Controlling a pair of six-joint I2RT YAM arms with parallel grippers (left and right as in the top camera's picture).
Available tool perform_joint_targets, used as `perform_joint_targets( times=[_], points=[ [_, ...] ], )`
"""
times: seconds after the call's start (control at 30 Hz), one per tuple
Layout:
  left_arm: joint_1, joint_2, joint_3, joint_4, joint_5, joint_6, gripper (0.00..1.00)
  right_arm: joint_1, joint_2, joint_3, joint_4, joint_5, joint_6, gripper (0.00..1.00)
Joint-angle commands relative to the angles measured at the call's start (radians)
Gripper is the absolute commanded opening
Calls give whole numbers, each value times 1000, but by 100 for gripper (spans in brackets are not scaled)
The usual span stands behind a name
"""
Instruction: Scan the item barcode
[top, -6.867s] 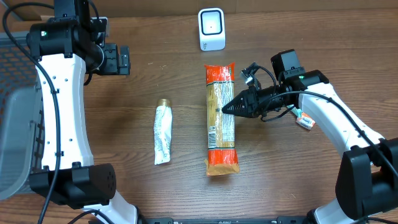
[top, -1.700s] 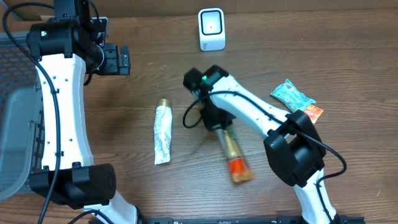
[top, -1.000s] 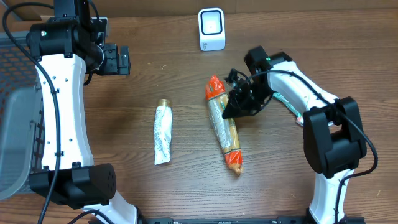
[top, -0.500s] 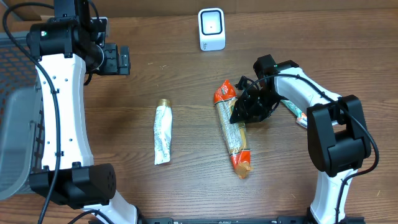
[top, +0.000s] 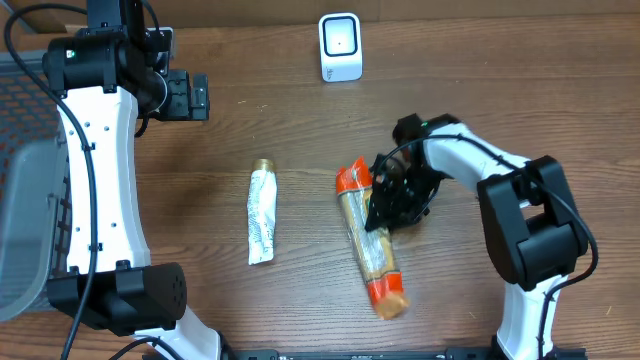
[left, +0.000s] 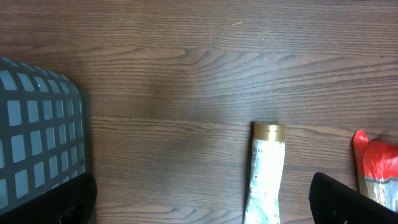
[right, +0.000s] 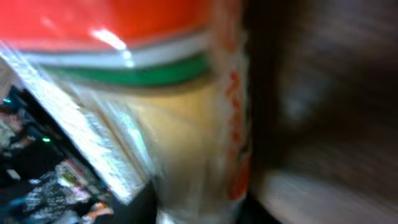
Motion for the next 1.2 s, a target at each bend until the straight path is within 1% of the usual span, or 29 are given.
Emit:
perform_joint_targets(
  times=[0.0,0.1,0.23,0.37,0.47,0.63,0.9,1.0,1.17],
  points=[
    [-6,12,2,0,-5,18,100,5,-9,-29,33,50,10,15],
    [-6,12,2,0,-5,18,100,-1,-10,-27,58,-6,10,13],
    [-6,12,2,0,-5,18,100,-1,-10,-22,89,-75,10,4],
    [-6,12,2,0,-5,18,100,-13,-19,21,87,-183,1,4],
    [-6,12,2,0,-5,18,100,-43,-50,61,64,-360,-81,4],
    [-6,12,2,0,-5,18,100,-118,-104,127,-62,-590,-220,4],
    [-8,12,2,0,-5,18,100,-203,-147,206,-343,-824,-469,4],
    [-8,12,2,0,-5,18,100,-220,-154,237,-426,-866,-526,4],
    [-7,12,2,0,-5,18,100,-225,-154,279,-468,-867,-544,4]
  ],
)
